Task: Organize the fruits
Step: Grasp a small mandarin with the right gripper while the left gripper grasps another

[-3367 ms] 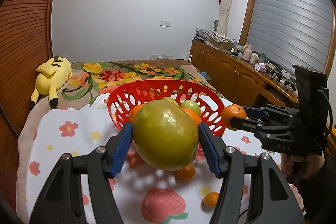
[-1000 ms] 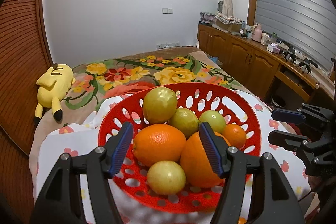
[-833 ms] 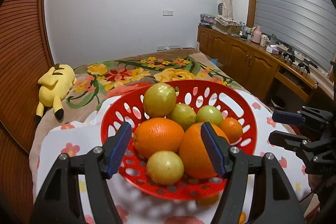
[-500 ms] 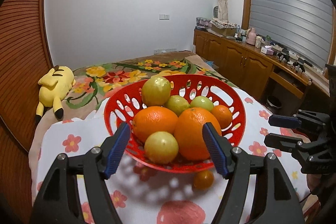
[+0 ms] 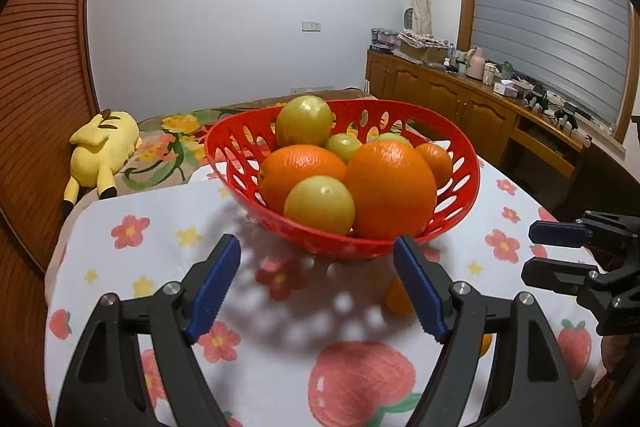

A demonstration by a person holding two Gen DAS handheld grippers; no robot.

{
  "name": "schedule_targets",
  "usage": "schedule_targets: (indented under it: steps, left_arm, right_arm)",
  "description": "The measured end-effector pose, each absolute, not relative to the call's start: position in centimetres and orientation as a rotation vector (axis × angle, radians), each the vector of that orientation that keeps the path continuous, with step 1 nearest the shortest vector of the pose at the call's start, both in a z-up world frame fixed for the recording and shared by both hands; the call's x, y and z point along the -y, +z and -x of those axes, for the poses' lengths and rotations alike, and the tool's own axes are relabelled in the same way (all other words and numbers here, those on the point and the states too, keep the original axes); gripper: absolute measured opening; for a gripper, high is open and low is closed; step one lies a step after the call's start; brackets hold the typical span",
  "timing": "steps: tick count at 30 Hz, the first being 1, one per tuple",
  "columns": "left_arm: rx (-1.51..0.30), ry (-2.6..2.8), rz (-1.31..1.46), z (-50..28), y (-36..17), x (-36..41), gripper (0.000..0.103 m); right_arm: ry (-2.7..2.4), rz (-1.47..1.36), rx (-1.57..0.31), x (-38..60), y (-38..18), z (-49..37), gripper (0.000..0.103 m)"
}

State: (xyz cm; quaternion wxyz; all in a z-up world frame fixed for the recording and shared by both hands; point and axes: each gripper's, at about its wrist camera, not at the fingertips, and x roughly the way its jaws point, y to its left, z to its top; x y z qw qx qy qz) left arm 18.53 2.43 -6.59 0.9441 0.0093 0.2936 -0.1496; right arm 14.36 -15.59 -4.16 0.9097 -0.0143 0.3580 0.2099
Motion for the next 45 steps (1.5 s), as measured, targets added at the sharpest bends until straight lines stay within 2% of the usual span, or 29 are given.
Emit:
schedule_targets:
  steps: [19,28,30,32,45]
  left_arm:
    - [-0.599,-0.356,-0.027,-18.4,-8.7,-1.8,0.08]
    - [-0.629,-0.384,-0.033,-18.4,-9.3,-1.4,0.08]
    - [-0.634,-0.388,-0.03,-18.5,-9.4,-1.5,0.079]
    - [-0.639,-0.397,-0.028,-18.5,-9.4,-1.5,0.079]
    - [-0.736,-0.46,-0.072,-18.5,-9.6,0.8,0.071]
  right_arm:
    - [0.463,0.064,-0.837,12.6,-9.4,-13.5,0.057]
    - [0.481,0.065,-0.879,12.2,-10.6,-13.6,0.044]
    - [0.508,0.046,-0.886,12.4,-10.7,-13.7,0.034]
    - [0.512,0.045,-0.878,12.4,-10.5,-13.6,0.03]
    - [0.441,0.053,-0.818,15.6,-9.0,-12.5,0.03]
